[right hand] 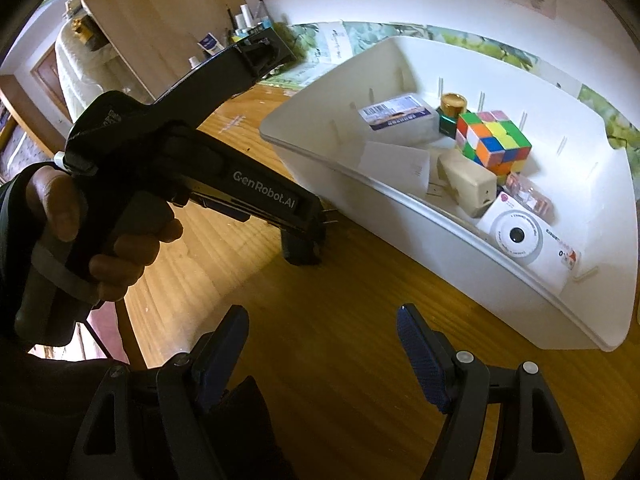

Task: Organize rigid objects
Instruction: 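Grasp the black plug adapter on the desk with the left gripper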

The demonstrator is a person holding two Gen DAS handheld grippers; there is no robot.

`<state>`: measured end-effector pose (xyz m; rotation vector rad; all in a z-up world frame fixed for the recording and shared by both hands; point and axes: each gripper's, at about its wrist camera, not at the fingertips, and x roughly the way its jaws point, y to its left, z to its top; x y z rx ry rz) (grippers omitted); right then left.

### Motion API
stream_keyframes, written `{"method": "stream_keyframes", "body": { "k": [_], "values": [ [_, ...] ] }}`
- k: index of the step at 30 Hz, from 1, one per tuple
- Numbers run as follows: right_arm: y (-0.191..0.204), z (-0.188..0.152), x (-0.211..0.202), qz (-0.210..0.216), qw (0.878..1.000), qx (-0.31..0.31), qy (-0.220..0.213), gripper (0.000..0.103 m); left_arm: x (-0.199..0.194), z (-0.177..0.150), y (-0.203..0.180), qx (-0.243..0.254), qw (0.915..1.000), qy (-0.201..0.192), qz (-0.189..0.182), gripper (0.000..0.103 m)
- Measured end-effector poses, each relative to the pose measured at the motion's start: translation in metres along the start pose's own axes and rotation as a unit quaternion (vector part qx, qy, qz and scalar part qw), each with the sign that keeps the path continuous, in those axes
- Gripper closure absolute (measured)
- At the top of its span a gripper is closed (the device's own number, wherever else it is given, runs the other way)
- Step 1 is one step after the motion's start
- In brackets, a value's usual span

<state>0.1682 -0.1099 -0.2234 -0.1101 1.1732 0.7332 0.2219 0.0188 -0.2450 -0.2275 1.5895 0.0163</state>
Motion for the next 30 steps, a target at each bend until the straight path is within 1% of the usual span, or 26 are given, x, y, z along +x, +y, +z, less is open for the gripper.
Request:
{"method": "stream_keyframes", "body": {
  "k": [12,14,21,27,30],
  "values": [
    [-0.011,0.0,0.003,-0.009,1.0,0.018,0.009,0.026,0.017,0.017,-0.002,0.003,0.9999,0.012,0.01,0.022],
    [-0.013,0.0,0.003,-0.01,1.0,0.019,0.01,0.026,0.016,0.025,-0.001,0.003,0.9998,0.013,0.011,0.022],
    [-0.019,-0.001,0.001,-0.011,1.0,0.026,0.011,0.026,0.018,0.037,-0.004,0.007,0.9998,0.012,0.013,0.023],
    [-0.021,-0.003,0.0,-0.012,0.999,0.031,0.012,0.026,0.018,0.037,-0.02,0.009,0.9998,0.012,0.016,0.026],
    [-0.022,-0.003,0.0,-0.013,0.999,0.031,0.012,0.026,0.017,0.032,-0.026,0.01,0.9998,0.008,0.015,0.033]
  ]
}}
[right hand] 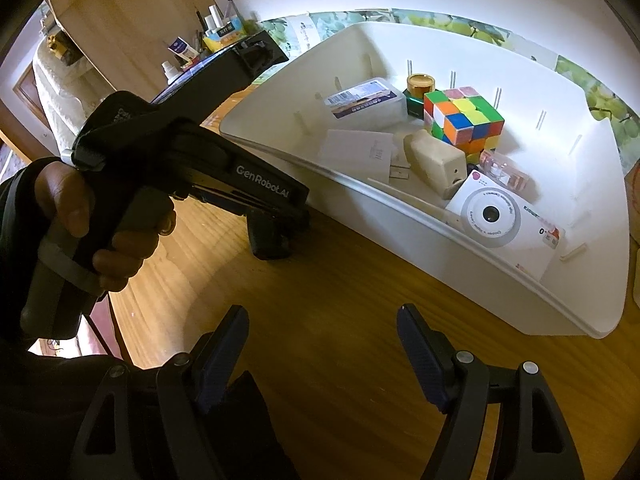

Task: Organize rigid objects
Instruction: 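Grasp the black plug adapter on the desk with the left gripper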

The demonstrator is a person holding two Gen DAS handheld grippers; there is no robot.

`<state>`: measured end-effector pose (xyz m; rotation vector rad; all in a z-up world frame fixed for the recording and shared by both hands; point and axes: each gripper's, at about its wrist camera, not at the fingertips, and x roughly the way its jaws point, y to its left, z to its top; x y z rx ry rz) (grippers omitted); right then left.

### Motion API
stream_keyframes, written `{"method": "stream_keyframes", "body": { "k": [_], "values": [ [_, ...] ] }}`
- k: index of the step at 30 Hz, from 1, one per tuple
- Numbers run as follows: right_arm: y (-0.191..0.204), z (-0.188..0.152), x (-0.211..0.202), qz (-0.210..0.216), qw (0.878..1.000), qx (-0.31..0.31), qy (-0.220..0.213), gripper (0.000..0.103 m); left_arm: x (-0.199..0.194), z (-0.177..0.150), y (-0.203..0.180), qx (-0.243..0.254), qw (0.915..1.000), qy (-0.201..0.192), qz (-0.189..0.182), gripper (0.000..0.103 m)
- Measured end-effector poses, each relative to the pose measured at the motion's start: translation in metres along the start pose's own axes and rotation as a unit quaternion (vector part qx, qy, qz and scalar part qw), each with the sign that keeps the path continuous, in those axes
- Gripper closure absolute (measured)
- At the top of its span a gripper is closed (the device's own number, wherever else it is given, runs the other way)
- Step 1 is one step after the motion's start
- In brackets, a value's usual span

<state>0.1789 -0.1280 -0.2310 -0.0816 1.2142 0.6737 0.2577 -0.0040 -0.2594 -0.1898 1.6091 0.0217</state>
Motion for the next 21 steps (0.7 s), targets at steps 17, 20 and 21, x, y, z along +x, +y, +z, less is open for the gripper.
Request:
{"method": "stream_keyframes", "body": {
  "k": [17,20,21],
  "values": [
    [-0.004,-0.008,-0.012,-0.007,1.0,0.004,-0.009,0.026,-0.006,-0.01,-0.008,-0.001,0.9998,-0.006,0.019,0.059],
    [-0.004,-0.01,-0.015,-0.007,1.0,0.003,-0.011,0.026,-0.007,-0.018,-0.011,0.003,0.9997,-0.005,0.022,0.06],
    [-0.003,-0.011,-0.015,-0.006,1.0,0.001,-0.011,0.026,-0.008,-0.021,-0.013,0.005,0.9997,-0.006,0.023,0.06]
  ]
}}
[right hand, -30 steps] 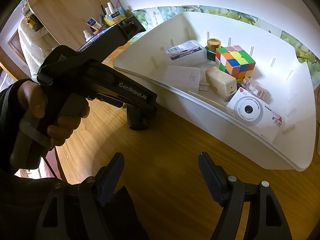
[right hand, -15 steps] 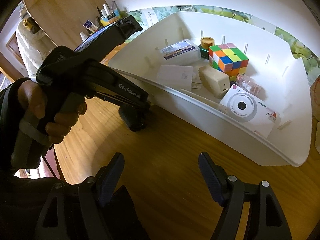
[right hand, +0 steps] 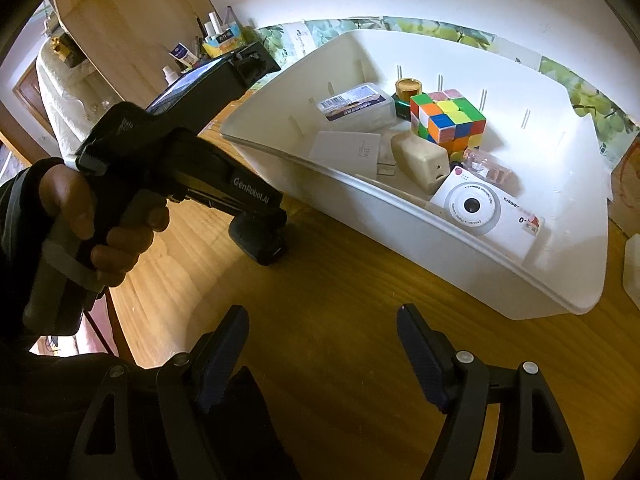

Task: Organize rigid objects
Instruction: 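Grasp the black plug adapter on the desk with the left gripper, then carry the black adapter over the tray, lower it in and open left gripper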

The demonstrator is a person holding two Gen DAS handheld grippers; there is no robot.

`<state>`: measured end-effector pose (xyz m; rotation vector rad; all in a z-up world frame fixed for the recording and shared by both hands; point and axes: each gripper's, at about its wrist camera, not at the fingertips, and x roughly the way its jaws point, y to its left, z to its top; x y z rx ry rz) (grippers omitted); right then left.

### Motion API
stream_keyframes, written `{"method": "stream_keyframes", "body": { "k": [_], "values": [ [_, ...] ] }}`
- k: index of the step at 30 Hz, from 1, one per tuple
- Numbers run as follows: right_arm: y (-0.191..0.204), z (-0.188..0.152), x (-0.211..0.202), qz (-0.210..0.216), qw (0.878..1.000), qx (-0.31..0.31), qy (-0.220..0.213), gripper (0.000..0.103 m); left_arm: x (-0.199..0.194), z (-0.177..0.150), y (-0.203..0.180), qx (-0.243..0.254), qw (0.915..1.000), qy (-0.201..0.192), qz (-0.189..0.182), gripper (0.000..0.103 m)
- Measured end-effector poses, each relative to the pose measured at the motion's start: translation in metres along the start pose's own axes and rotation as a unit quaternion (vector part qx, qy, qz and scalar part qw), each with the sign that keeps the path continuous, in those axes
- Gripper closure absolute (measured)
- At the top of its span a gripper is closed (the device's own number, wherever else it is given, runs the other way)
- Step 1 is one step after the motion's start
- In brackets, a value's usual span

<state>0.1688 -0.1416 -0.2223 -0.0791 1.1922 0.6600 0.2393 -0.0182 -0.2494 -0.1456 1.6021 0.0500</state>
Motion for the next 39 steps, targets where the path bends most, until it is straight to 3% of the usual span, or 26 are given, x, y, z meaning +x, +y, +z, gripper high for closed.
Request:
{"method": "stream_keyframes", "body": {
  "k": [12,25,32,39],
  "values": [
    [0.014,-0.009,-0.007,0.013,0.999,-0.03,-0.004,0.026,-0.029,-0.038,-0.002,-0.004,0.9997,-0.025,0.002,0.06],
    [0.021,-0.029,-0.025,0.019,0.998,-0.06,-0.008,0.026,-0.11,-0.077,-0.006,0.008,0.9955,-0.095,0.004,0.06],
    [0.017,-0.04,-0.034,0.024,0.998,-0.059,-0.012,0.026,-0.149,-0.079,-0.014,0.026,0.9889,-0.146,0.004,0.06],
    [0.001,-0.048,-0.052,0.005,0.998,-0.038,-0.044,0.026,-0.174,-0.067,-0.027,0.054,0.9744,-0.218,-0.013,0.06]
  ]
}}
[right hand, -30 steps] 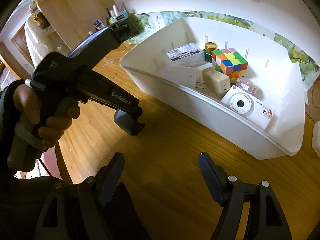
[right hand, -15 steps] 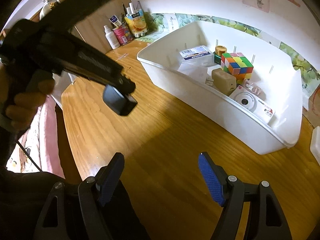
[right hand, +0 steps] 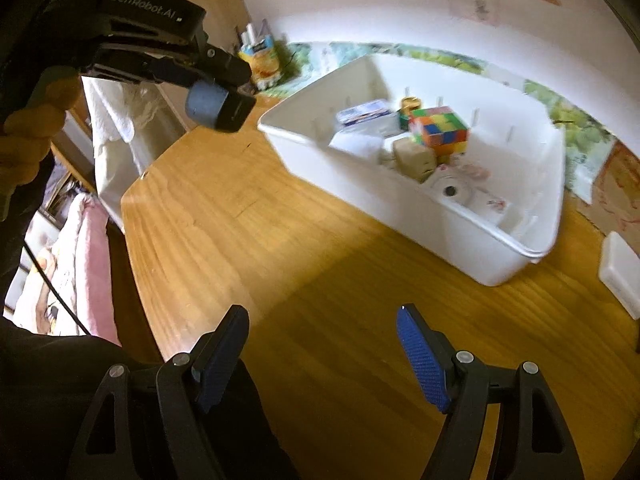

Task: Organize rigid objects
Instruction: 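Carry the black adapter over the tray, lower it in and open left gripper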

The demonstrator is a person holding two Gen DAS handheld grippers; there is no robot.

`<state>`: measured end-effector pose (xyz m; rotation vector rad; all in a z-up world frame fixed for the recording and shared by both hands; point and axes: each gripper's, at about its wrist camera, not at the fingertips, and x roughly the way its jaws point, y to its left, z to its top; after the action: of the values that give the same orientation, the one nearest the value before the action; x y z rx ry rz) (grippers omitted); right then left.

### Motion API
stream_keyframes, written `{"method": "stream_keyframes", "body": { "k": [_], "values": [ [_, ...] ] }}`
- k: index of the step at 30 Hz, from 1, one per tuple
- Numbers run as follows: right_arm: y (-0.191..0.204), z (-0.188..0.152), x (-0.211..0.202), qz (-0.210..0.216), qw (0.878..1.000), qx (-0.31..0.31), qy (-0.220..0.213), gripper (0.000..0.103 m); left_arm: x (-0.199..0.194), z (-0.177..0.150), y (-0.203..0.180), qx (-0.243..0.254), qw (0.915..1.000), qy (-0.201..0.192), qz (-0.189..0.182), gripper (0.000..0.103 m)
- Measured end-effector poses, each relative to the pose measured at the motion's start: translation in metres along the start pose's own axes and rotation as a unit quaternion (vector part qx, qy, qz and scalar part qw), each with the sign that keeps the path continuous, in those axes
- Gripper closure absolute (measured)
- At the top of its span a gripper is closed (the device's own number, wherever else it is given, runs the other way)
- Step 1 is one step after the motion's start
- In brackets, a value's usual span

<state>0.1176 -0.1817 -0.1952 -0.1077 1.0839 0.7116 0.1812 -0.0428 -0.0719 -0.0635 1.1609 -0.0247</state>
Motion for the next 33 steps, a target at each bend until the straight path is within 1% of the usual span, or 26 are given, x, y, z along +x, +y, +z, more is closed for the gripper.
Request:
{"method": "stream_keyframes", "body": {
  "k": [2,4,9,13,16,23,24,26,29,31,33],
  "values": [
    [-0.006,-0.002,-0.005,-0.007,1.0,0.008,-0.011,0.026,-0.002,0.005,-0.004,0.004,0.9998,-0.016,-0.005,0.06],
    [-0.012,-0.005,-0.011,-0.015,0.999,0.02,-0.022,0.026,0.0,0.01,-0.008,0.005,0.9996,-0.024,-0.016,0.06],
    [-0.029,-0.012,-0.02,-0.036,0.997,0.051,-0.034,0.026,0.009,0.018,-0.018,0.004,0.9981,-0.047,-0.04,0.06],
    [-0.038,-0.016,-0.024,-0.058,0.996,0.063,-0.033,0.026,0.027,0.026,-0.026,-0.006,0.9978,-0.03,-0.059,0.06],
    [-0.044,-0.018,-0.024,-0.069,0.995,0.067,-0.03,0.026,0.037,0.028,-0.031,-0.009,0.9972,-0.032,-0.066,0.06],
    [-0.063,-0.019,-0.021,-0.088,0.993,0.075,-0.017,0.026,0.063,0.036,-0.035,-0.035,0.9953,-0.037,-0.083,0.06],
    [-0.065,-0.019,-0.02,-0.09,0.993,0.074,-0.014,0.024,0.067,0.037,-0.035,-0.038,0.995,-0.039,-0.083,0.06],
    [-0.067,-0.019,-0.018,-0.097,0.992,0.075,-0.01,0.022,0.071,0.038,-0.034,-0.047,0.9947,-0.041,-0.082,0.06],
    [-0.069,-0.019,-0.015,-0.098,0.992,0.08,-0.003,0.022,0.072,0.037,-0.029,-0.069,0.9932,-0.044,-0.082,0.06],
    [-0.067,-0.018,-0.015,-0.098,0.992,0.076,-0.001,0.021,0.07,0.037,-0.026,-0.075,0.9925,-0.045,-0.085,0.06],
    [-0.064,-0.018,-0.016,-0.101,0.992,0.073,-0.003,0.021,0.066,0.036,-0.024,-0.076,0.9926,-0.053,-0.079,0.06]
  ]
}}
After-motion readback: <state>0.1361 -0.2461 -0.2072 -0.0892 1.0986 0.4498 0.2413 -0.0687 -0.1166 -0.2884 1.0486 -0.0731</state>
